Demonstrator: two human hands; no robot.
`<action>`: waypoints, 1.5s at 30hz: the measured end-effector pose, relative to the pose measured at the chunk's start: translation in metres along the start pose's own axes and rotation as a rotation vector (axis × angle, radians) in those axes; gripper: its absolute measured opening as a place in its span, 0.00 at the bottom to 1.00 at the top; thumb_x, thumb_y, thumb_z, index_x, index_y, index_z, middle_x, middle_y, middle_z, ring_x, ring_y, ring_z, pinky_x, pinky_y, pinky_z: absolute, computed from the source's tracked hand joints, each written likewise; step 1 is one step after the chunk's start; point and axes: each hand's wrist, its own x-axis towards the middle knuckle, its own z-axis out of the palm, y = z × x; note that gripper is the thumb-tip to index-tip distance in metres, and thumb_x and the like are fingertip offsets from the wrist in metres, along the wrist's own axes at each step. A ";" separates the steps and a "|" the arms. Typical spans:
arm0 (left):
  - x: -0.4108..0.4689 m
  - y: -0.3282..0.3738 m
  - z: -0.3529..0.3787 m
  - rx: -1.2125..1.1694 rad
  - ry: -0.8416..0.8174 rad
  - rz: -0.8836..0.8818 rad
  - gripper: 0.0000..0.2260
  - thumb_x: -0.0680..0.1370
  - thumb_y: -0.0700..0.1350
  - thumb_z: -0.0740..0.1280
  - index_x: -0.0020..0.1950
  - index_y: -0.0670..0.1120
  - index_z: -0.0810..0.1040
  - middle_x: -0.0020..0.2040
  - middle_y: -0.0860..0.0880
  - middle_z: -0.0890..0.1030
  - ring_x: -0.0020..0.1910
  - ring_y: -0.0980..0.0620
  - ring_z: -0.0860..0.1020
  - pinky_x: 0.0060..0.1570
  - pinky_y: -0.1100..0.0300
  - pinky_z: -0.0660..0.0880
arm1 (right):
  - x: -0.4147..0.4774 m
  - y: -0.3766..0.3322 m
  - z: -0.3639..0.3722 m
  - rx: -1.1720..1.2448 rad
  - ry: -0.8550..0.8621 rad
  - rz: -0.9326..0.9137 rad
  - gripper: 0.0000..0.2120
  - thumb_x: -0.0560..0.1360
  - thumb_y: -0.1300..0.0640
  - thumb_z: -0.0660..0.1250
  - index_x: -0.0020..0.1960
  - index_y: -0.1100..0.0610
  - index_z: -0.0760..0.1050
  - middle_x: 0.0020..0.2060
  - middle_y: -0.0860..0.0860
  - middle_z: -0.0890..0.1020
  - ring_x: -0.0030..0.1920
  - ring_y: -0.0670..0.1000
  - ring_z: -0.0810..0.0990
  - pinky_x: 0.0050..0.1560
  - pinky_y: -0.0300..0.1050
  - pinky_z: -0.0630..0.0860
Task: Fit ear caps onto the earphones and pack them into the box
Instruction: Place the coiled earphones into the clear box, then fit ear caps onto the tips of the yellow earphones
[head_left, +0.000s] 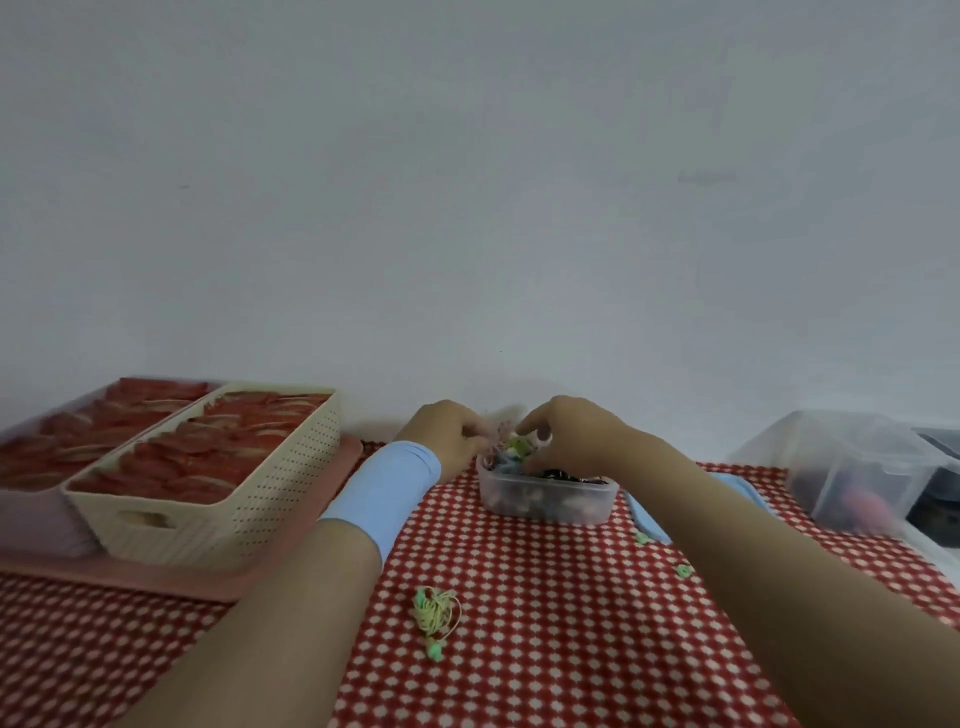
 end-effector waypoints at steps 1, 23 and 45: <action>-0.002 -0.001 0.000 -0.010 0.022 0.015 0.09 0.79 0.48 0.66 0.56 0.52 0.84 0.57 0.53 0.83 0.54 0.54 0.79 0.53 0.62 0.71 | -0.002 0.001 -0.005 0.027 -0.001 -0.005 0.21 0.72 0.47 0.76 0.64 0.47 0.80 0.56 0.45 0.81 0.54 0.47 0.78 0.56 0.45 0.77; -0.083 -0.011 -0.007 0.239 -0.471 -0.183 0.15 0.77 0.45 0.63 0.63 0.48 0.79 0.53 0.46 0.84 0.48 0.48 0.82 0.44 0.58 0.79 | -0.059 -0.071 0.031 0.020 -0.293 -0.226 0.14 0.72 0.50 0.73 0.57 0.44 0.84 0.53 0.42 0.86 0.53 0.45 0.83 0.60 0.47 0.80; -0.070 0.053 0.022 -0.542 -0.245 0.080 0.09 0.76 0.40 0.72 0.55 0.47 0.80 0.49 0.50 0.83 0.42 0.56 0.79 0.42 0.63 0.75 | -0.108 0.038 -0.002 0.849 -0.287 -0.028 0.12 0.79 0.57 0.71 0.60 0.60 0.78 0.46 0.56 0.86 0.47 0.52 0.85 0.53 0.48 0.79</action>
